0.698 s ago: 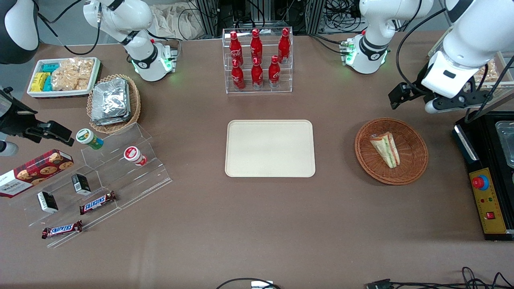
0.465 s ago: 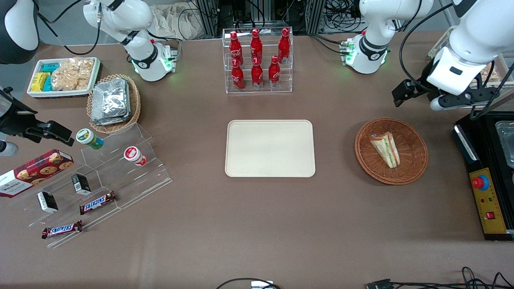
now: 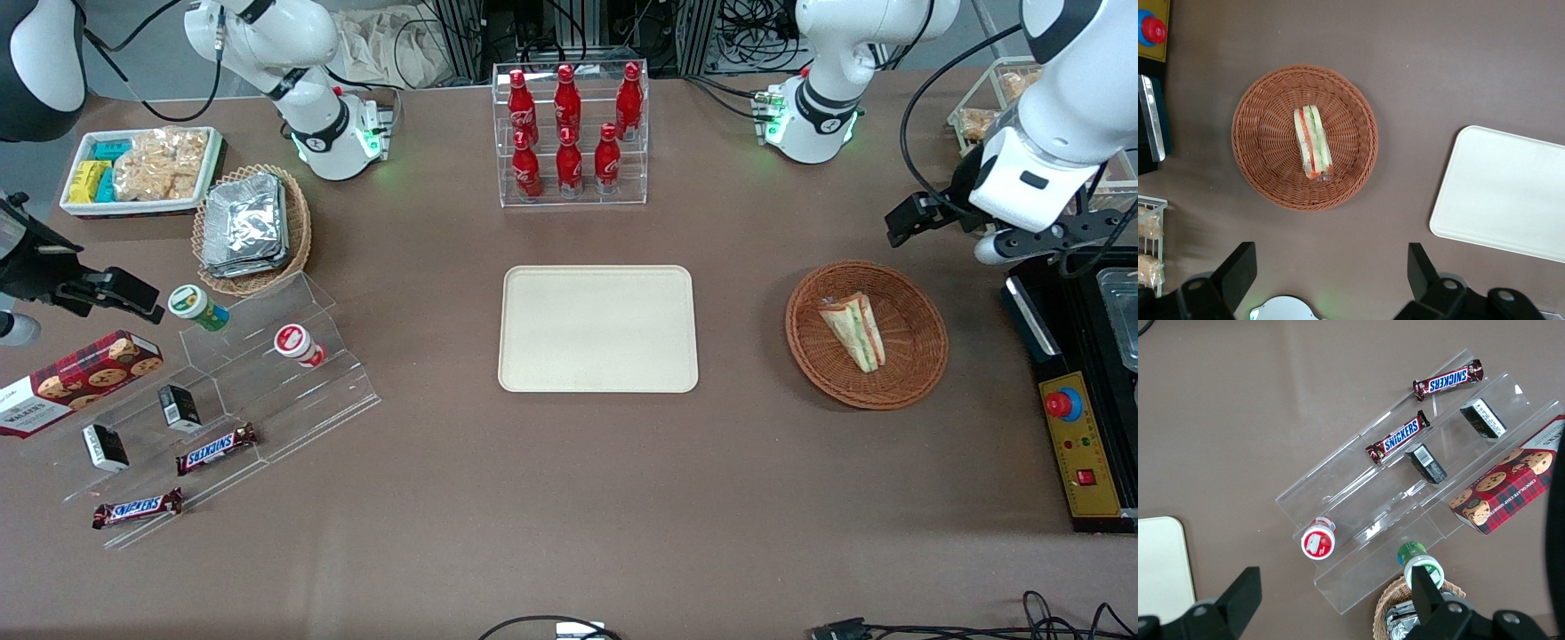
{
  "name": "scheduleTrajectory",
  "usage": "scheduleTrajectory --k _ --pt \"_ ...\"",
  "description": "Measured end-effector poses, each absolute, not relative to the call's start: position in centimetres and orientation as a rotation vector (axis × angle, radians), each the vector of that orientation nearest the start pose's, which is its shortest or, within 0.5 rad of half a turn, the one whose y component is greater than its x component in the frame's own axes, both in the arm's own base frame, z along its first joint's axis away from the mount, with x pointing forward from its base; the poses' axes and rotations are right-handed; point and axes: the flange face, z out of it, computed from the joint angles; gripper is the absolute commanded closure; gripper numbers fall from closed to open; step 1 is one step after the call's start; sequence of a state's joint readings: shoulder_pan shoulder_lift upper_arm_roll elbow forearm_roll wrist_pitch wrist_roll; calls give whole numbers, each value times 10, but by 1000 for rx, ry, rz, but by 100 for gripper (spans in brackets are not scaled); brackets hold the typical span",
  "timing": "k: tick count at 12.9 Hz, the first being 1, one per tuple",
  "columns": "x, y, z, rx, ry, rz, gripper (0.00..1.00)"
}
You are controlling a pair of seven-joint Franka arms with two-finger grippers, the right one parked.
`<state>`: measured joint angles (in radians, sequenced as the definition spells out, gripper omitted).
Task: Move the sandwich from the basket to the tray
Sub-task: 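Move the left gripper down over the wrapped sandwich in the wicker basket, then close the left gripper on the wrapped sandwich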
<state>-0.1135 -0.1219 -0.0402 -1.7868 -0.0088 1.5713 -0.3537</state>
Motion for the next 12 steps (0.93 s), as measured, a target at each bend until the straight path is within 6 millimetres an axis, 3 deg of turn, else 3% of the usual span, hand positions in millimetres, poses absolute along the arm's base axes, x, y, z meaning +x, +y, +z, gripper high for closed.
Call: scheduleTrajectory --k 2,3,9,12 --pt "506 -75 561 -3092 -327 178 0" --pt "508 -66 538 -3089 -352 174 0" --pt "507 -19 371 -3068 -522 114 0" --pt "514 -18 323 -3047 -585 127 0"
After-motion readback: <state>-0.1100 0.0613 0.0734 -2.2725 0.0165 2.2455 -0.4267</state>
